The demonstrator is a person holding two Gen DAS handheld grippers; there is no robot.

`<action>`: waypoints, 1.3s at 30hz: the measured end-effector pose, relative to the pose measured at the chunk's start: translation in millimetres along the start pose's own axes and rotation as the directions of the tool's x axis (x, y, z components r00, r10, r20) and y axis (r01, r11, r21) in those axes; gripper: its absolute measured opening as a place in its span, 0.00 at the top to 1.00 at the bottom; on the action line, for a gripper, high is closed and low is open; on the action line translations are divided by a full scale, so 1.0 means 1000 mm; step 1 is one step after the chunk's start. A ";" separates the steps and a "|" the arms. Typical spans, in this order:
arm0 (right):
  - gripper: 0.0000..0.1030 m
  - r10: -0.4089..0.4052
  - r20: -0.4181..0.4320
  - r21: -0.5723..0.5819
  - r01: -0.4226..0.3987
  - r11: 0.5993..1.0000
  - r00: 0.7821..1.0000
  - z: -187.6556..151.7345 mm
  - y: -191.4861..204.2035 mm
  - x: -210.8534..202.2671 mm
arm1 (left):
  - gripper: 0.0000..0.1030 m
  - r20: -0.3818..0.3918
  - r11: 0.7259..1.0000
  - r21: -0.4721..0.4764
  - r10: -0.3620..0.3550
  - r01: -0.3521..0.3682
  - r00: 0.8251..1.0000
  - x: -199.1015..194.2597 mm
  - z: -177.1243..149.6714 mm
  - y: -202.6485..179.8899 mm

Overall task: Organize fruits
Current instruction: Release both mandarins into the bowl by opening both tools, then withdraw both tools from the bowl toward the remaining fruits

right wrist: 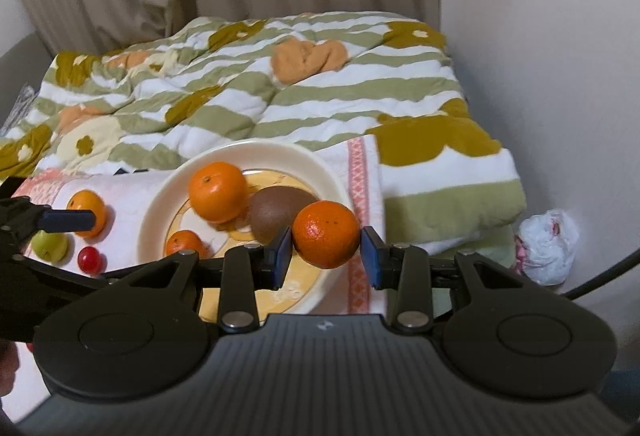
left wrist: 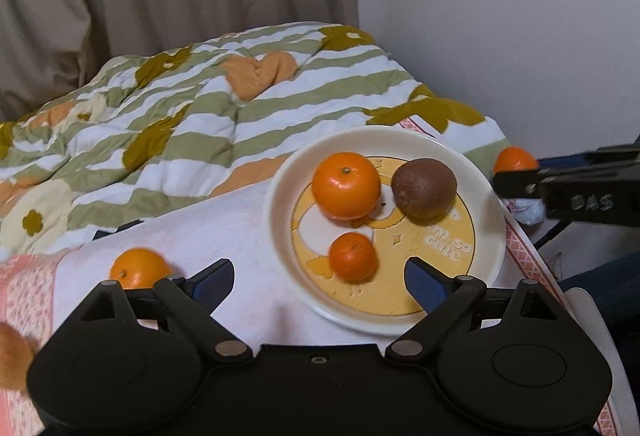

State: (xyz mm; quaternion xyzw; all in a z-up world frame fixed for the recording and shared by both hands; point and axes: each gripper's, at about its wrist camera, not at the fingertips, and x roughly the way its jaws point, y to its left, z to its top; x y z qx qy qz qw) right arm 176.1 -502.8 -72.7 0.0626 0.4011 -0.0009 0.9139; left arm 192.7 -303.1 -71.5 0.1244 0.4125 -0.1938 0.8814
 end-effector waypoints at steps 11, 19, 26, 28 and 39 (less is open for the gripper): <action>0.49 0.031 -0.068 -0.095 -0.037 0.995 0.997 -0.010 0.029 0.036 | 0.07 0.029 0.998 -0.057 0.035 -0.033 0.999 -0.017 -0.012 0.017; 0.46 0.023 -0.079 -0.142 -0.034 0.989 0.997 -0.019 0.038 0.040 | 0.07 0.027 0.996 -0.080 0.049 -0.046 0.998 -0.025 -0.026 0.024; 0.00 0.006 0.020 -0.146 -0.003 0.989 1.000 -0.015 0.040 0.014 | 0.07 0.048 0.992 -0.106 0.071 -0.066 0.996 -0.040 -0.031 0.030; 0.00 0.000 0.028 -0.145 0.004 0.989 1.000 -0.015 0.039 0.006 | 0.07 0.058 0.991 -0.116 0.076 -0.069 0.995 -0.047 -0.034 0.030; 0.00 0.017 0.074 -0.124 -0.008 0.992 0.997 -0.021 0.041 -0.051 | 0.07 0.121 0.981 -0.155 0.133 -0.113 0.984 -0.104 -0.052 0.030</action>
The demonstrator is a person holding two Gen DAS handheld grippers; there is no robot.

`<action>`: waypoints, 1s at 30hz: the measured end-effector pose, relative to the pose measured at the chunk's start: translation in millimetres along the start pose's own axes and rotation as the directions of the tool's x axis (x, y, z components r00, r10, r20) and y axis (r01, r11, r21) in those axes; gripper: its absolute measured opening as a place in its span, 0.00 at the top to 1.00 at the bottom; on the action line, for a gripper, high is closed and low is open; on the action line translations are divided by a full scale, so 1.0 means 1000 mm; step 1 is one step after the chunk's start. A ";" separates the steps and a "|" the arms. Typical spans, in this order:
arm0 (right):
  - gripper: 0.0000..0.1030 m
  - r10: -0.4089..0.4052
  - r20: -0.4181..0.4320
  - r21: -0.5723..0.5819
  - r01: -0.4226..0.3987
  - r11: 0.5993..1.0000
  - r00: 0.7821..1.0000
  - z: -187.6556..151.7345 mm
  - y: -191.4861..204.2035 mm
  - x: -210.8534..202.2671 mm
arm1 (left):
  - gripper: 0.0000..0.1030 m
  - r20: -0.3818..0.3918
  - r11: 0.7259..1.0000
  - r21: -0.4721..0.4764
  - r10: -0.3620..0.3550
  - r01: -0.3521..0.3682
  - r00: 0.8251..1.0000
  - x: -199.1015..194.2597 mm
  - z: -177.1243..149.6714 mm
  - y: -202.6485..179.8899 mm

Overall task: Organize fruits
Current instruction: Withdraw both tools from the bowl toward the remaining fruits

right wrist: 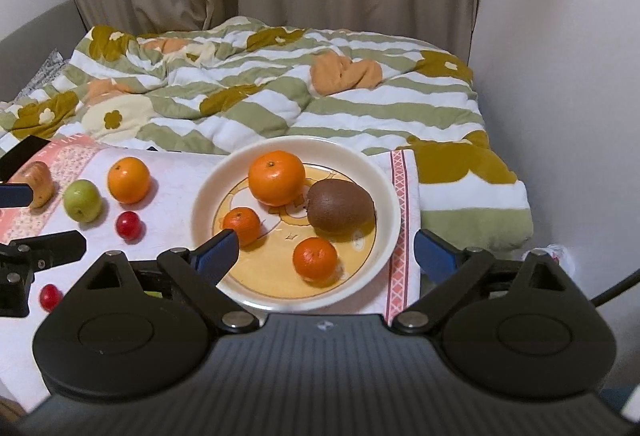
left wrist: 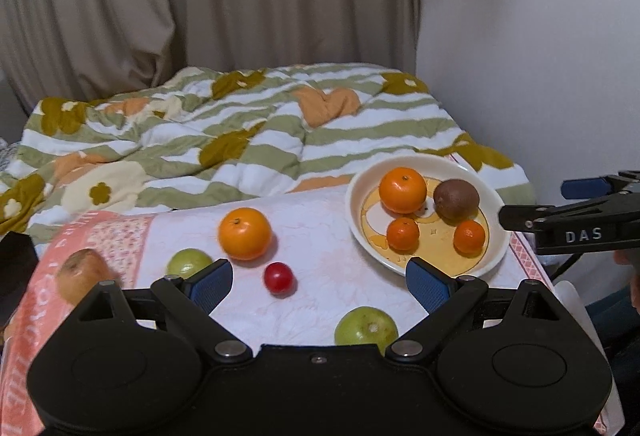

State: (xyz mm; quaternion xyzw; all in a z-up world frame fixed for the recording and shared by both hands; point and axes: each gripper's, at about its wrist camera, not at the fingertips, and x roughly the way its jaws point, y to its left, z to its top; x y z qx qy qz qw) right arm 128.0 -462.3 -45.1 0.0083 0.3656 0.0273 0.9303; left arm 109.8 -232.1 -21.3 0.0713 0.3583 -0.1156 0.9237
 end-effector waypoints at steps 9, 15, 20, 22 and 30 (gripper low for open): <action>0.00 0.041 0.037 0.009 -0.042 0.999 0.998 -0.002 0.007 -0.041 | 0.06 0.039 0.992 -0.091 0.092 -0.089 0.995 -0.052 -0.017 0.027; 0.00 0.066 0.051 0.017 -0.067 0.998 0.997 -0.002 0.024 -0.057 | 0.05 0.048 0.979 -0.124 0.171 -0.164 0.984 -0.076 -0.023 0.059; 0.00 0.080 0.055 0.024 -0.081 0.996 0.995 0.000 0.049 -0.065 | 0.05 0.064 0.967 -0.159 0.213 -0.200 0.975 -0.088 -0.028 0.096; 0.00 0.081 0.058 0.026 -0.082 0.996 0.995 0.001 0.062 -0.066 | 0.05 0.066 0.965 -0.164 0.219 -0.206 0.974 -0.089 -0.029 0.111; 0.00 0.044 0.065 0.064 -0.048 0.997 0.997 0.011 0.128 -0.059 | 0.05 0.069 0.972 -0.142 0.196 -0.185 0.978 -0.080 -0.026 0.182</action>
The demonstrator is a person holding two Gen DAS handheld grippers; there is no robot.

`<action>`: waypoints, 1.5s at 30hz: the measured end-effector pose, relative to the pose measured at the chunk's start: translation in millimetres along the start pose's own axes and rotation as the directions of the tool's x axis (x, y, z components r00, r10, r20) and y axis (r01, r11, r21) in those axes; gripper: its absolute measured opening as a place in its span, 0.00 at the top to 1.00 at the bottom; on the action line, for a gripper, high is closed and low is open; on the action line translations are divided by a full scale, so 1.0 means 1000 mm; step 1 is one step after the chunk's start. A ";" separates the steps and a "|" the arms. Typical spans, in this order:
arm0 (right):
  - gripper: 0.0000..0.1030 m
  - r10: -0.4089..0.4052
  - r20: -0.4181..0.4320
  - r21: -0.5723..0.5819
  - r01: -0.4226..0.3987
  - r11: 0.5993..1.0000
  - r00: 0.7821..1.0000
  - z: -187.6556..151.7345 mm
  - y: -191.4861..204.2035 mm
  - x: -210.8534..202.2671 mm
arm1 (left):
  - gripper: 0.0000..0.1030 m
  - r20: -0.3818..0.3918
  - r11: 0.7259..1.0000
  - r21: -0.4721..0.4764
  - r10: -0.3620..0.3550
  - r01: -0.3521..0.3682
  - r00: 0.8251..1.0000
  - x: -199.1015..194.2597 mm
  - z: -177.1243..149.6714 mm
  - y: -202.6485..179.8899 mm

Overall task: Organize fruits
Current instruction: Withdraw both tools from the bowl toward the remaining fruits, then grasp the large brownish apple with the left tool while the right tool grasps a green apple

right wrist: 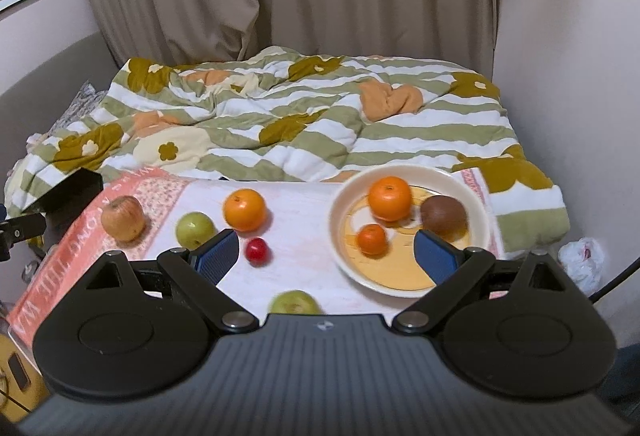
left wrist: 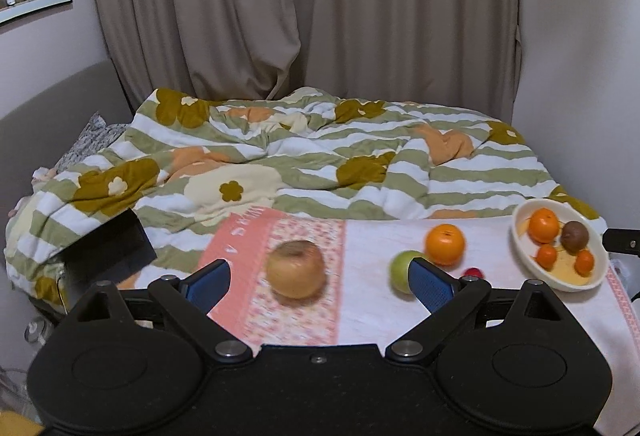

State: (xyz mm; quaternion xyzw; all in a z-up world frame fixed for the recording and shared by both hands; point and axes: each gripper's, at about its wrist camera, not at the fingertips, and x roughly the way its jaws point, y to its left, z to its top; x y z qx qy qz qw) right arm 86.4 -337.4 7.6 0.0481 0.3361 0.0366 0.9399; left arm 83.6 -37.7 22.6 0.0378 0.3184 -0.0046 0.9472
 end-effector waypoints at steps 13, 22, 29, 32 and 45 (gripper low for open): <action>0.00 -0.076 -0.042 0.057 0.078 0.995 0.996 -0.008 0.102 0.051 | 0.05 -0.083 0.989 0.028 -0.141 0.144 0.986 0.071 0.014 0.080; 0.00 -0.092 -0.076 0.142 0.102 0.985 0.993 -0.012 0.140 0.103 | 0.05 -0.161 0.967 0.101 -0.217 0.235 0.963 0.131 0.009 0.092; 0.00 -0.077 -0.114 0.149 0.093 0.984 0.990 -0.016 0.151 0.146 | 0.05 -0.190 0.953 0.117 -0.256 0.281 0.948 0.162 0.004 0.084; 0.00 -0.066 -0.137 0.156 0.088 0.984 0.988 -0.020 0.151 0.161 | 0.05 -0.206 0.946 0.116 -0.274 0.301 0.940 0.173 0.001 0.077; 0.07 -0.029 -0.201 0.151 0.060 0.987 0.979 -0.020 0.155 0.203 | 0.09 -0.273 0.935 0.100 -0.303 0.340 0.913 0.204 -0.006 0.062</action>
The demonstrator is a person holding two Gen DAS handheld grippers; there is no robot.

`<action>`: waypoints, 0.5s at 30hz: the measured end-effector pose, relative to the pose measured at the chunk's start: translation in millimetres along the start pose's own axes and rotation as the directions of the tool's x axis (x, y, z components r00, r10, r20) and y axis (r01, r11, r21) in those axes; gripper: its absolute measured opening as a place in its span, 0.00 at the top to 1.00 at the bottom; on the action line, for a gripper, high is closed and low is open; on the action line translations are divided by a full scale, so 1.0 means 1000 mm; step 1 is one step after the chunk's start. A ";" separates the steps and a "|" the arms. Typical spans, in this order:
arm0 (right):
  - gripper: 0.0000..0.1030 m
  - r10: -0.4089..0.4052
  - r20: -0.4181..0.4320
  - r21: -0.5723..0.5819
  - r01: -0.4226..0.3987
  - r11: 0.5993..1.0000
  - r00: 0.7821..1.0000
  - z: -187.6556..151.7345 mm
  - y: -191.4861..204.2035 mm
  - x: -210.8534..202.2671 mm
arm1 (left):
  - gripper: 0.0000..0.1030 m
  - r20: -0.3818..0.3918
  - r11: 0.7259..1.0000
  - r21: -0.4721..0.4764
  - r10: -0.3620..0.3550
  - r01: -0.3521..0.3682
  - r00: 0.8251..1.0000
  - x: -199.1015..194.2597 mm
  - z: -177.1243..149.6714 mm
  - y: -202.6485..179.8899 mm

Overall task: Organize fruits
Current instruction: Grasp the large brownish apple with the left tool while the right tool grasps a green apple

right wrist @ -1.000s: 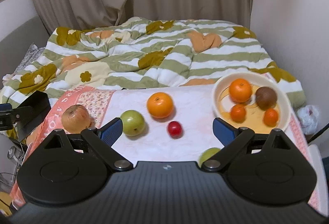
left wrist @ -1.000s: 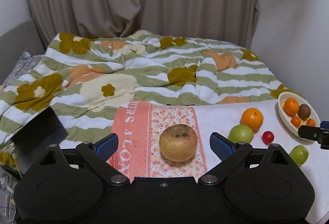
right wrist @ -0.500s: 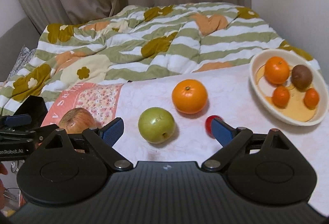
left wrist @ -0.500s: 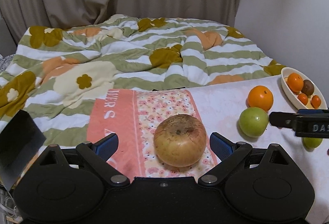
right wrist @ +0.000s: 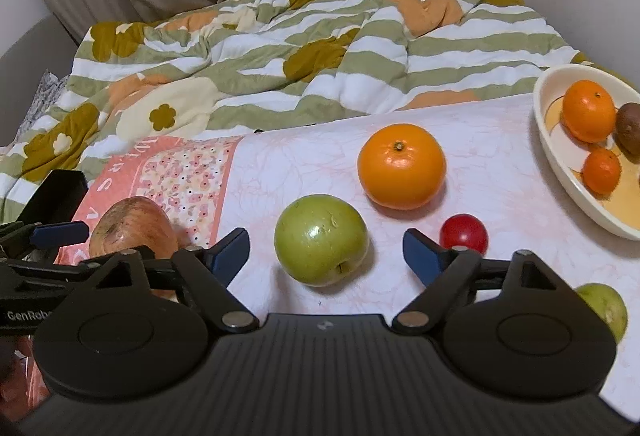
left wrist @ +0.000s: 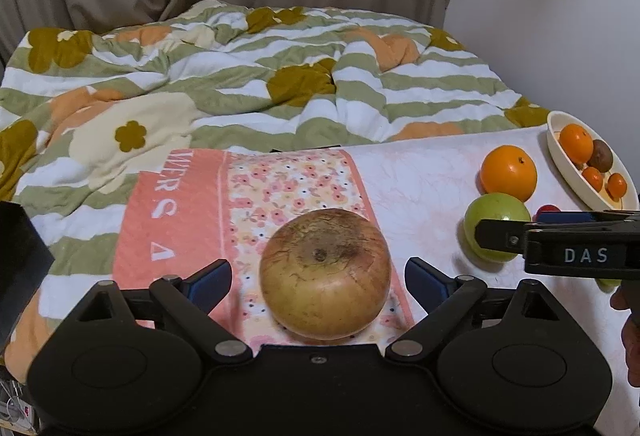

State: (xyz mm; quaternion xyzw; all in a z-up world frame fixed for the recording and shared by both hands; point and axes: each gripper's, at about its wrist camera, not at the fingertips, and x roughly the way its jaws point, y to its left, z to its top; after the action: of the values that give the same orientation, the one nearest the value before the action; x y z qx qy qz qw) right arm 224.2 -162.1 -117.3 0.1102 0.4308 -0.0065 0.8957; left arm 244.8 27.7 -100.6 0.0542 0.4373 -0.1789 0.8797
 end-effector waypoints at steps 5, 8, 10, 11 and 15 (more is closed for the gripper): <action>0.09 0.004 -0.014 -0.007 -0.004 1.000 1.000 0.000 0.002 0.006 | 0.17 -0.023 1.000 -0.014 -0.012 0.012 1.000 0.009 0.001 0.001; 0.10 0.001 -0.015 -0.010 -0.001 1.000 1.000 0.000 0.003 0.007 | 0.24 -0.038 0.999 -0.022 -0.026 0.026 0.999 0.012 0.001 0.003; 0.11 -0.002 -0.016 -0.016 0.002 1.000 1.000 0.000 0.004 0.009 | 0.24 -0.039 0.999 -0.020 -0.029 0.028 0.999 0.012 0.001 0.004; 0.13 -0.002 -0.017 -0.018 0.002 1.000 1.000 0.000 0.004 0.010 | 0.25 -0.038 0.999 -0.018 -0.029 0.029 0.999 0.012 0.001 0.004; 0.15 -0.004 -0.019 -0.020 0.004 1.000 1.000 0.000 0.005 0.012 | 0.25 -0.036 1.000 -0.010 -0.028 0.027 0.999 0.010 0.000 0.002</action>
State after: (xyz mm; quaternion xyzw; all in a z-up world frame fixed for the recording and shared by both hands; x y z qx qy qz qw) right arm 232.6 -155.7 -125.9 0.1002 0.4395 -0.0028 0.8926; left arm 251.4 27.1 -109.0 0.0471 0.4549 -0.1879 0.8692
